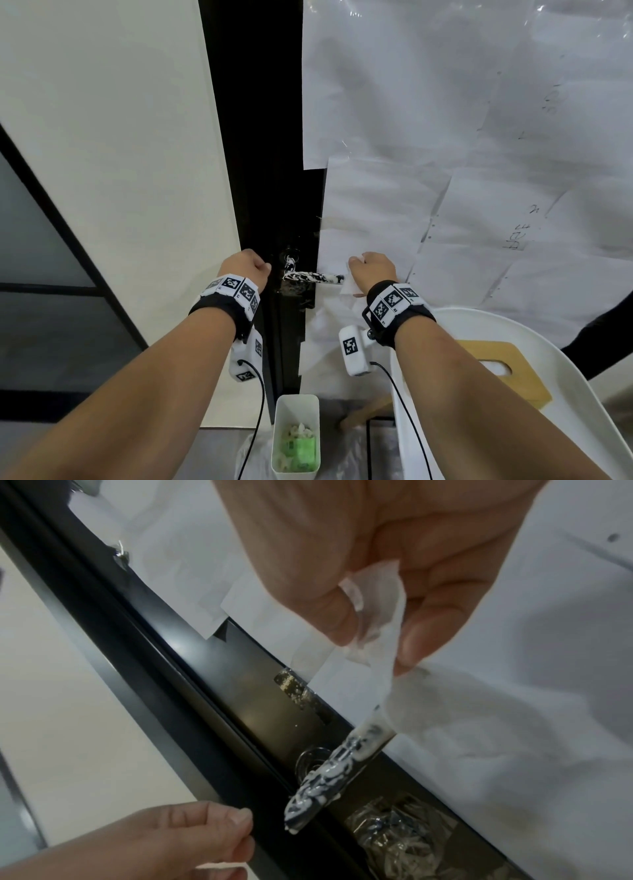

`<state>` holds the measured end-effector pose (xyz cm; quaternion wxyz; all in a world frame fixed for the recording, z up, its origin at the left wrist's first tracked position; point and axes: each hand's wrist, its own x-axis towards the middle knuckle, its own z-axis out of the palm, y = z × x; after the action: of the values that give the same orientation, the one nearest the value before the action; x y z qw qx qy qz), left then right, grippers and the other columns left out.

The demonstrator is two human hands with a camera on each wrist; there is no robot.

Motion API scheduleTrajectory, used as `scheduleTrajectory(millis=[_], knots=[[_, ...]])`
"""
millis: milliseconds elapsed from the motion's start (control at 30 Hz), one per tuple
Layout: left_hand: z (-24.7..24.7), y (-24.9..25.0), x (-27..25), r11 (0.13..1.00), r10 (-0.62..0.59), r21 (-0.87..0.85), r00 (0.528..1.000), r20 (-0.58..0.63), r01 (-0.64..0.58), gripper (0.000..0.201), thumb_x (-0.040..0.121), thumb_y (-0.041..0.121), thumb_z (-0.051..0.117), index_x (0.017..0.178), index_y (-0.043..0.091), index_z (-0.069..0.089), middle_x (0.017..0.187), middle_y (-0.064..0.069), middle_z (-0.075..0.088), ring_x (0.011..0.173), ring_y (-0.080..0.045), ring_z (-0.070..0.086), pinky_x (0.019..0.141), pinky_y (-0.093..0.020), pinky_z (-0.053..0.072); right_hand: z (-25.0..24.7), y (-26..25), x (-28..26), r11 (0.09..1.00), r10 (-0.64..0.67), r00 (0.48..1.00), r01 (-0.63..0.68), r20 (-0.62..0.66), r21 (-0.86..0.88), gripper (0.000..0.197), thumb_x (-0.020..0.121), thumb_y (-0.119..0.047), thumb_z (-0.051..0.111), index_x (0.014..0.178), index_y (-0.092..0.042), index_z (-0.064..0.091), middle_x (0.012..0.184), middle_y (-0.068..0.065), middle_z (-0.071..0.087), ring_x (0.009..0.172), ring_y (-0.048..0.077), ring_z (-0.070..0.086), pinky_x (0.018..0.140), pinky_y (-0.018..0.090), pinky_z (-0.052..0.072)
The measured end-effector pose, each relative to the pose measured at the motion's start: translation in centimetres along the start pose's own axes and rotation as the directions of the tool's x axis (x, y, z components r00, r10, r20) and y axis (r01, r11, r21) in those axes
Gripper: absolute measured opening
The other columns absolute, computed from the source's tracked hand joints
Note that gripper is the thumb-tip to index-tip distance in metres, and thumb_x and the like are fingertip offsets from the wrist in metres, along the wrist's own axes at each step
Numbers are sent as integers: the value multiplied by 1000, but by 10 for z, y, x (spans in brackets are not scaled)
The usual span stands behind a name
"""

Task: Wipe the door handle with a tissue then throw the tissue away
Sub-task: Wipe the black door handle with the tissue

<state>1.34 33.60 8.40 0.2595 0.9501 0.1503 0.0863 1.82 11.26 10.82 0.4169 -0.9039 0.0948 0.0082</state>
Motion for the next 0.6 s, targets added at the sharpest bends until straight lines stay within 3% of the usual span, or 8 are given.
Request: scheduleTrajectory(millis=[100,167,233,300,367,433,500,600], knots=[[-3,1,2,1000,12,-8,1000,-24,-12,15,89,32,60,88,17,62,81,-1,62,80,-22,59,66,-26,41,-1,-5,-1,997,21,997,-26,70,71,23,84,-22,48,67,-7,45,68,8,45,66,30,59,49,29,53],[-5,3,2,999,20,-25,998,-68,-22,17,89,32,60,87,15,62,79,-2,63,74,-21,57,64,-26,40,-2,-7,-1,993,54,990,-66,128,93,19,85,-21,46,72,-8,46,69,8,48,63,30,65,43,20,43],[-7,7,2,999,22,-46,992,-123,-28,20,89,32,60,86,13,61,77,-4,63,69,-20,54,62,-26,39,-3,-9,-1,999,28,985,-35,171,39,11,87,-16,43,80,-12,51,84,13,58,83,35,69,53,24,46],[-10,10,1,999,12,-38,988,-156,-19,24,89,35,59,85,12,60,76,-4,62,68,-20,53,61,-27,39,-2,-8,4,993,-18,979,41,204,-108,30,87,-7,41,107,-12,62,117,14,63,104,34,64,74,30,52],[-11,11,1,1000,-11,-27,986,-169,7,28,89,39,58,84,11,59,75,-4,61,67,-21,53,61,-28,39,0,-5,5,957,-83,975,136,206,-257,40,87,-4,40,121,-7,61,126,14,59,110,34,60,90,34,51],[-11,12,1,999,-24,-28,985,-170,20,31,90,40,56,84,10,59,73,-5,60,65,-22,52,60,-28,38,3,0,6,923,-139,972,198,192,-331,36,91,-7,41,120,-10,63,125,14,52,108,32,58,93,34,49],[-9,12,2,1000,-13,-15,989,-150,11,32,90,42,56,84,10,58,70,-4,58,61,-20,49,57,-27,36,7,6,7,918,-165,975,207,149,-339,28,93,-16,46,114,-15,65,120,11,42,99,31,60,86,33,51],[-4,11,2,1000,14,0,991,-131,-14,30,89,43,57,84,13,58,74,-4,60,60,-18,51,51,-25,34,14,13,8,879,-172,971,228,167,-419,25,92,-24,53,115,-20,62,119,9,44,98,31,60,85,34,51]])
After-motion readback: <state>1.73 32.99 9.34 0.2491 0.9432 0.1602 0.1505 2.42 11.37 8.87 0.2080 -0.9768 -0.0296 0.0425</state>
